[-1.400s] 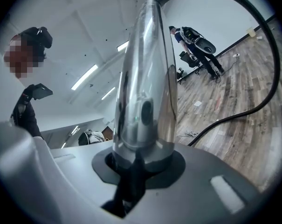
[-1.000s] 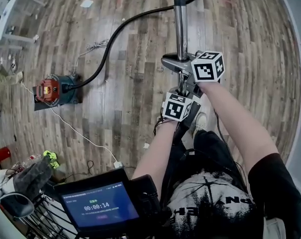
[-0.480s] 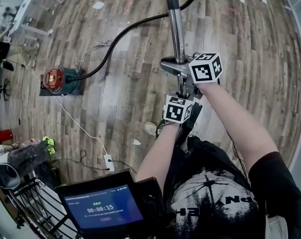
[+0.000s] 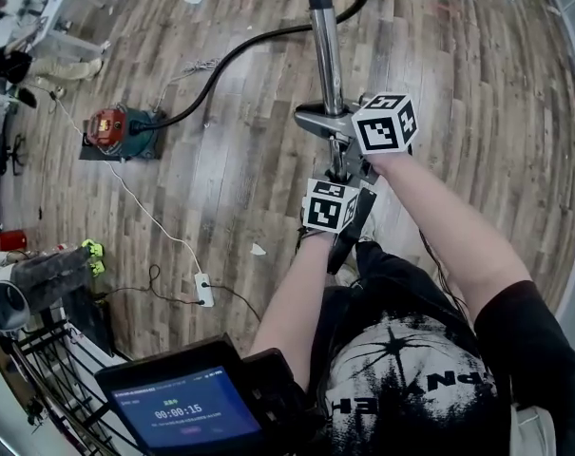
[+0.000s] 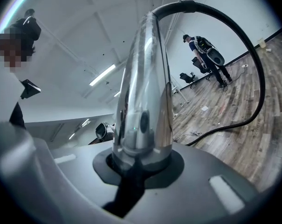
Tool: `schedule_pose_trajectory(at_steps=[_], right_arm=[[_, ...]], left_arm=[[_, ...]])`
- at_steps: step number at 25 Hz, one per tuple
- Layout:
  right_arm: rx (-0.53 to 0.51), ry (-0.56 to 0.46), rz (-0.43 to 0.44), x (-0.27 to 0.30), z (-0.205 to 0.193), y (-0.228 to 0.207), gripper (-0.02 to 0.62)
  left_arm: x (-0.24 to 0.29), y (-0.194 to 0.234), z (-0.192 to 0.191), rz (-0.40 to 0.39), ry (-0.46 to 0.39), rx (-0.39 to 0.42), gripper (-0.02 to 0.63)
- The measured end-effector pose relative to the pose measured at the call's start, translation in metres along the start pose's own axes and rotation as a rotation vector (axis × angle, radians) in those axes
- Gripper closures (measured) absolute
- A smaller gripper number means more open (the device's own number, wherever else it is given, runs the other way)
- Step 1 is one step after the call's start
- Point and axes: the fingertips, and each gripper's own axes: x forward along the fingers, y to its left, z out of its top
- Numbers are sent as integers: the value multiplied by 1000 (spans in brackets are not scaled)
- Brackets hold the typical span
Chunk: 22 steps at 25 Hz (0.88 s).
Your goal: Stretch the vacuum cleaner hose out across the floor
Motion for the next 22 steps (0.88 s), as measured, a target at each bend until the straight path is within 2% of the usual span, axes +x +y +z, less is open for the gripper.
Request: schedule_pose_trajectory(at_steps=[2, 6, 8, 13, 22], right_arm=[[-13, -10, 9, -4, -14, 29, 545], [-5, -16, 28, -1, -29, 51, 543], [-2, -17, 34, -6, -43, 76, 543], [-20, -5, 38, -33, -83, 143, 542], [-48, 42, 30, -124, -113, 181, 541]], left_arm=[[-21, -12, -17, 11, -9, 13, 508], [-40, -17, -38, 28, -7, 12, 508], [-58, -31, -54, 33, -14, 10, 509], [-98, -84, -96, 29, -50, 7, 511], [-90, -190, -111, 10, -102, -25, 511]])
